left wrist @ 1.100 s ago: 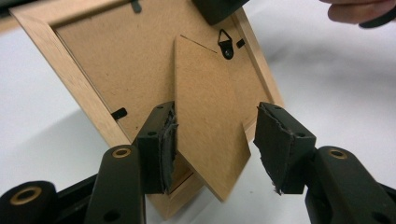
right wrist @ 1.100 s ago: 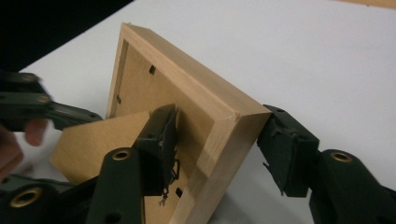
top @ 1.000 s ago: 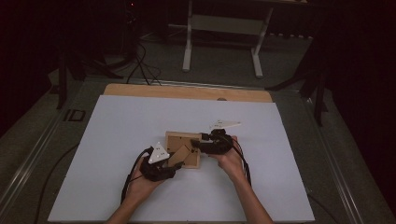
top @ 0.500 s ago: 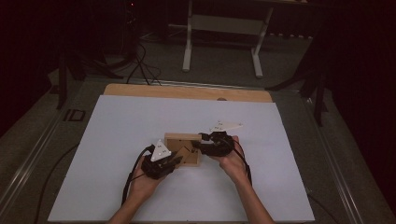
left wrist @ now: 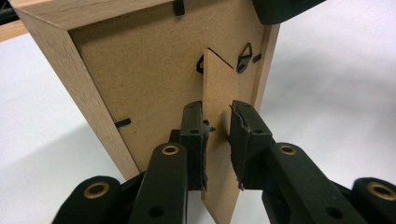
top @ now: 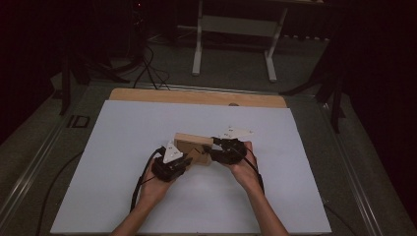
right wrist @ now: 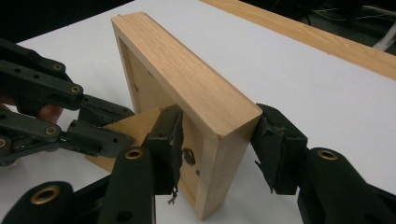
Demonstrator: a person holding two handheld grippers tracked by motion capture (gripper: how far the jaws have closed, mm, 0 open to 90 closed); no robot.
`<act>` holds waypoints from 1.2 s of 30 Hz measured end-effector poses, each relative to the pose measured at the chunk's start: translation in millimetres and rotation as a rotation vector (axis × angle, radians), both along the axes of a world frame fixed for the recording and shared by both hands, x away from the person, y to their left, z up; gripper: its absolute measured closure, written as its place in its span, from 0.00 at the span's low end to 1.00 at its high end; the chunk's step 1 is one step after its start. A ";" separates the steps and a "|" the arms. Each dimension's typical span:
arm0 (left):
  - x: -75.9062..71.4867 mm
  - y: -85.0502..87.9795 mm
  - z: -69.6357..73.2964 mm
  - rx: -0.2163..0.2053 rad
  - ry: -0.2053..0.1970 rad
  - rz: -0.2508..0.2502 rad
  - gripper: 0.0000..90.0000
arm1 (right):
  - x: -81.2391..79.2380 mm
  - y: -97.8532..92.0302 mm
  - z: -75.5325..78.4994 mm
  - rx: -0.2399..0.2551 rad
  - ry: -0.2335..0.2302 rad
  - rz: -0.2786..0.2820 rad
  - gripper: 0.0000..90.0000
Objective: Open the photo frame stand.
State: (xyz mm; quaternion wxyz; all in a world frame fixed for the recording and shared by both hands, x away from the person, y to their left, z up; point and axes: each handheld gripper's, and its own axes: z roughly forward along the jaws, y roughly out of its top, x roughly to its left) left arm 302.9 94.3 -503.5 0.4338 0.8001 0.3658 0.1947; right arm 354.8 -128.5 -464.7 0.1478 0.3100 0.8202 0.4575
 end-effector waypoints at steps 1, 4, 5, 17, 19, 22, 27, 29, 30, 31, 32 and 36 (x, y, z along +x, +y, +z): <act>0.5 -1.4 -0.9 -0.005 0.004 -0.002 0.84 | -0.1 -0.3 0.1 -0.003 -0.002 -0.004 0.60; -0.2 -1.6 -1.2 0.004 0.004 -0.008 0.84 | -1.1 -1.0 -0.3 -0.003 -0.004 -0.010 0.59; -0.4 -1.4 -1.1 0.009 0.006 -0.012 0.84 | -1.5 -1.0 -0.5 -0.002 -0.002 -0.009 0.59; -4.3 -2.1 -3.0 0.043 0.013 -0.036 0.85 | -11.3 2.2 -5.4 0.013 0.001 -0.015 0.55; -4.9 -2.1 -3.1 0.038 0.012 -0.035 0.85 | -11.9 2.2 -5.5 0.015 0.003 -0.016 0.55; -5.5 -1.5 -2.0 0.027 0.009 -0.040 0.85 | -15.3 1.6 -5.6 0.014 0.009 -0.008 0.54; -9.9 -2.3 -2.0 0.044 0.000 -0.049 0.85 | -20.5 1.4 -5.6 0.003 0.010 0.002 0.54; -11.2 -2.5 -2.4 0.051 -0.001 -0.051 0.85 | -22.7 2.0 -5.4 -0.006 0.006 0.006 0.53; -11.2 -2.5 -2.4 0.051 -0.001 -0.051 0.85 | -22.7 2.0 -5.4 -0.006 0.006 0.006 0.53; -11.6 -2.4 -2.9 0.053 0.001 -0.053 0.85 | -23.8 2.1 -5.5 -0.009 0.004 0.006 0.53; -12.0 -2.6 -3.2 0.053 0.003 -0.052 0.85 | -25.8 1.9 -6.0 -0.008 0.005 0.009 0.53; -13.2 -2.7 -4.6 0.055 0.002 -0.054 0.84 | -27.0 0.0 -7.8 0.001 0.015 0.013 0.53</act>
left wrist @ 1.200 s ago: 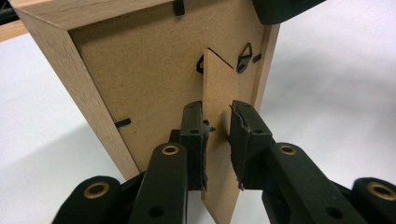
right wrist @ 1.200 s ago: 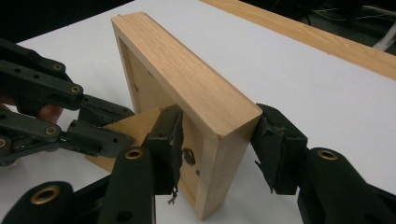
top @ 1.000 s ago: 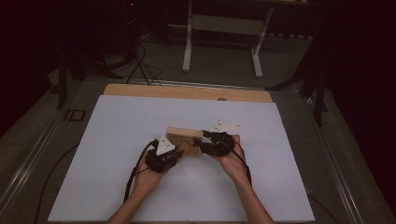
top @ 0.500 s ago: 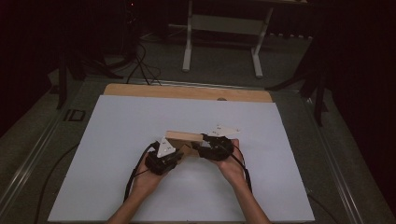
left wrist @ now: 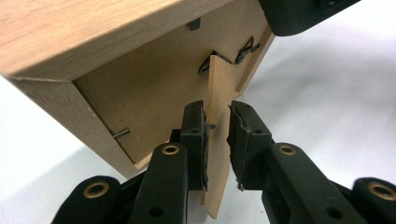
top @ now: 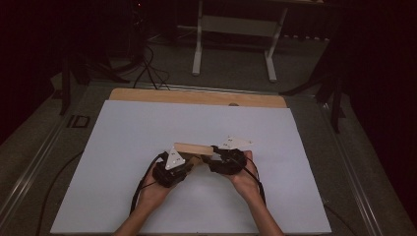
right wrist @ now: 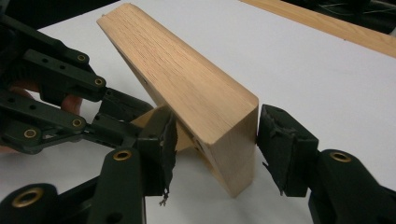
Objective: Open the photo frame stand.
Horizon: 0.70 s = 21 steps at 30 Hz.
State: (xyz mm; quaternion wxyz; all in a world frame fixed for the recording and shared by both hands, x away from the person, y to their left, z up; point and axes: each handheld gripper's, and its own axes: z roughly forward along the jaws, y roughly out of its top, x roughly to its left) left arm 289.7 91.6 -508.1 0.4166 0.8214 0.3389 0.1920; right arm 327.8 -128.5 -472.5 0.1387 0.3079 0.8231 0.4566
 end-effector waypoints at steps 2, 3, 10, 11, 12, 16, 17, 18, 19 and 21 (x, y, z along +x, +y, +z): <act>-0.5 0.4 -0.2 0.002 0.003 -0.002 0.84 | -0.9 -0.6 -0.7 0.004 0.002 0.002 0.53; -0.8 0.4 -0.4 0.003 0.004 -0.004 0.84 | -1.4 -0.6 -0.9 0.004 0.003 0.003 0.53; -3.2 -0.5 -1.6 0.020 0.008 -0.008 0.84 | -5.3 -0.5 -1.2 -0.017 0.001 0.018 0.52; -3.4 -0.5 -1.8 0.019 0.009 -0.009 0.84 | -5.9 -0.4 -1.3 -0.018 -0.001 0.020 0.52; -3.5 -0.7 -2.2 0.019 0.011 -0.009 0.83 | -6.5 -0.1 -1.5 -0.019 -0.003 0.018 0.52; -4.3 -1.2 -3.1 0.020 0.017 -0.011 0.83 | -7.7 -0.1 -2.1 -0.027 -0.004 0.025 0.52; -4.4 -1.3 -3.3 0.019 0.019 -0.010 0.83 | -8.2 -0.1 -2.2 -0.028 -0.003 0.026 0.52; -4.4 -1.5 -3.3 0.021 0.018 -0.010 0.83 | -8.7 0.1 -2.2 -0.029 -0.003 0.025 0.52; -4.6 -1.6 -3.4 0.025 0.017 -0.011 0.83 | -9.0 0.2 -2.4 -0.030 -0.006 0.025 0.52; -4.8 -1.8 -3.8 0.024 0.020 -0.010 0.83 | -9.7 0.2 -2.6 -0.031 -0.006 0.027 0.52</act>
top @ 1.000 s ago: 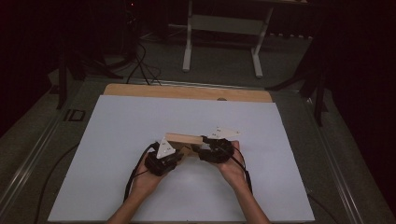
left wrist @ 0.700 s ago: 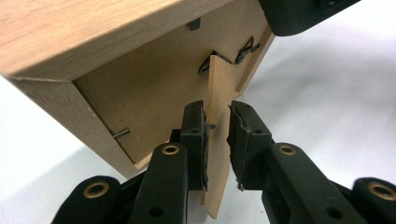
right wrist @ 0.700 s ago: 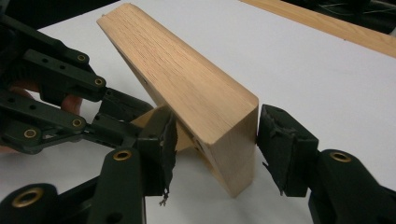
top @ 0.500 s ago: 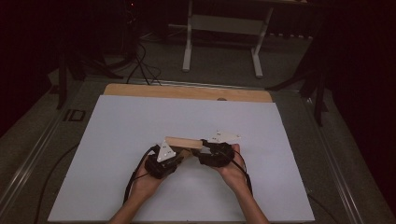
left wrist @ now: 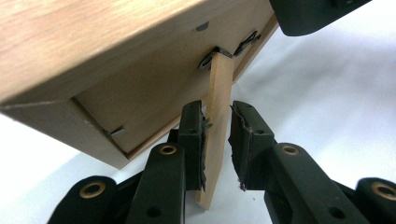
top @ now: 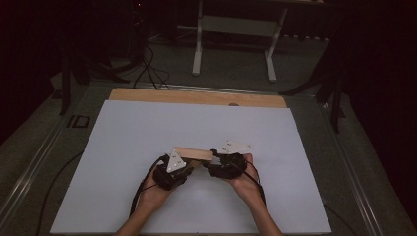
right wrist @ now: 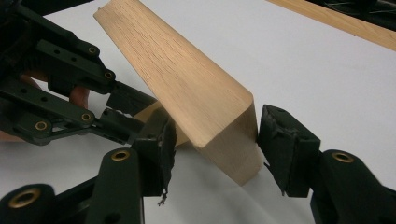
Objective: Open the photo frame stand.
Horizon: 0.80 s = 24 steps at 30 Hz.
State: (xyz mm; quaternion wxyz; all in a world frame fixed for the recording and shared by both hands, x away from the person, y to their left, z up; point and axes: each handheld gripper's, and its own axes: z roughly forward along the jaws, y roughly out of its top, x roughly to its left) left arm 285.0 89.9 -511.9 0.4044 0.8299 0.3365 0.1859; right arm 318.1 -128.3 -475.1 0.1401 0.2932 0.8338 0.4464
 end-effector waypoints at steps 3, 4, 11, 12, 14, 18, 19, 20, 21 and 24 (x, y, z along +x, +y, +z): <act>-0.2 -0.2 -0.7 0.004 0.002 -0.004 0.83 | -1.4 -0.1 -1.0 0.000 0.000 0.001 0.51; -0.2 -0.3 -1.0 0.003 0.003 -0.003 0.83 | -1.7 -0.2 -1.4 -0.001 0.000 0.002 0.51; -0.7 -0.5 -1.8 0.006 0.007 -0.004 0.83 | -2.9 -0.9 -3.0 0.005 0.008 0.004 0.51; -0.7 -0.5 -1.8 0.006 0.007 -0.004 0.83 | -2.9 -0.9 -3.0 0.005 0.008 0.004 0.51; -1.0 -0.5 -2.0 0.008 0.006 -0.004 0.83 | -3.6 -1.4 -3.5 0.006 0.010 0.004 0.51; -1.2 -0.1 -2.3 0.007 0.009 -0.004 0.83 | -3.9 -2.5 -3.7 0.011 0.016 0.005 0.51; -1.3 0.0 -2.3 0.006 0.010 -0.005 0.83 | -4.1 -2.8 -3.7 0.013 0.018 0.004 0.51; -1.3 0.1 -2.3 0.004 0.013 -0.008 0.82 | -4.2 -2.9 -3.7 0.012 0.020 0.004 0.51; -1.3 0.1 -2.3 0.004 0.013 -0.008 0.80 | -4.2 -2.9 -3.7 0.012 0.020 0.004 0.51; -2.6 0.3 -1.8 0.013 0.006 -0.008 0.76 | -4.9 -3.7 -3.7 0.017 0.020 0.007 0.48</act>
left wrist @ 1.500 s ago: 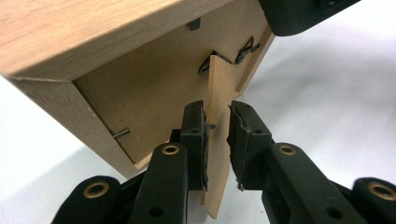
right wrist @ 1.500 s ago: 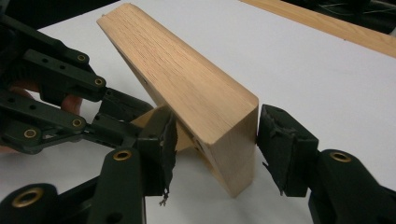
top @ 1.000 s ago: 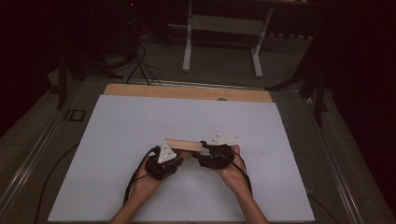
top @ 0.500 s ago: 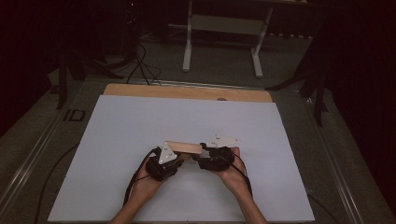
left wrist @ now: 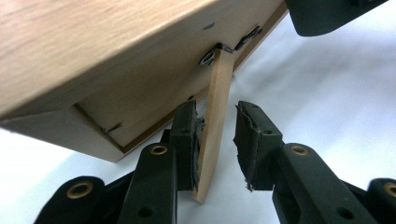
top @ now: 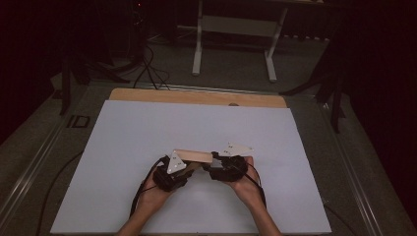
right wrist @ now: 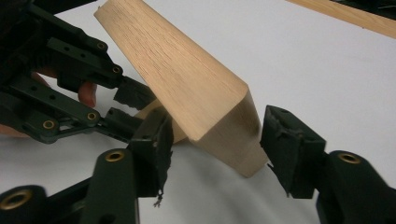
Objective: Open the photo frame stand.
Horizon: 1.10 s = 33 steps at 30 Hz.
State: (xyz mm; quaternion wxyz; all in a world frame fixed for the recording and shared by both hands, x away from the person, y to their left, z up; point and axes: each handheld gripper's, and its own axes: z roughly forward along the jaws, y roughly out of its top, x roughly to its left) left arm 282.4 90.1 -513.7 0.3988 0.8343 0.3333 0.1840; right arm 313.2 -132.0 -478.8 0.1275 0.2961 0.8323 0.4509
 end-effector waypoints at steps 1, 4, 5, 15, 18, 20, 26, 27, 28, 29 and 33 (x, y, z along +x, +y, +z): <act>-0.3 0.3 0.2 -0.003 0.000 -0.001 0.75 | -0.2 -0.2 0.0 0.002 0.002 0.003 0.47; -0.2 1.4 0.3 0.001 0.001 0.001 0.73 | -1.1 -0.3 -0.3 -0.004 0.002 0.009 0.46; -0.1 2.0 0.5 0.001 0.002 -0.001 0.73 | -1.4 -0.2 -0.6 -0.008 0.001 0.010 0.46; -4.7 4.3 2.5 -0.012 0.002 -0.005 0.61 | -5.5 -4.1 -2.1 -0.019 0.002 0.017 0.44; -6.4 5.7 3.2 -0.012 0.002 -0.005 0.61 | -6.5 -6.3 -2.7 -0.018 0.003 0.016 0.44; -7.4 6.3 3.9 -0.012 0.003 -0.002 0.60 | -7.1 -7.8 -3.5 -0.021 0.002 0.016 0.44; -9.9 9.3 5.5 -0.012 -0.003 0.006 0.59 | -9.7 -13.5 -5.9 -0.020 0.006 0.010 0.44; -11.4 10.7 6.2 -0.018 -0.004 0.009 0.59 | -10.1 -14.6 -6.0 -0.017 0.008 0.008 0.44; -12.3 12.0 7.1 -0.013 -0.003 0.009 0.59 | -10.2 -15.8 -6.2 -0.016 0.008 0.008 0.44; -13.3 12.8 7.6 -0.013 -0.009 0.013 0.59 | -10.4 -16.6 -6.4 -0.014 0.010 0.005 0.44; -16.1 16.0 9.1 -0.017 -0.015 0.020 0.59 | -10.6 -18.7 -7.1 -0.005 0.009 -0.005 0.44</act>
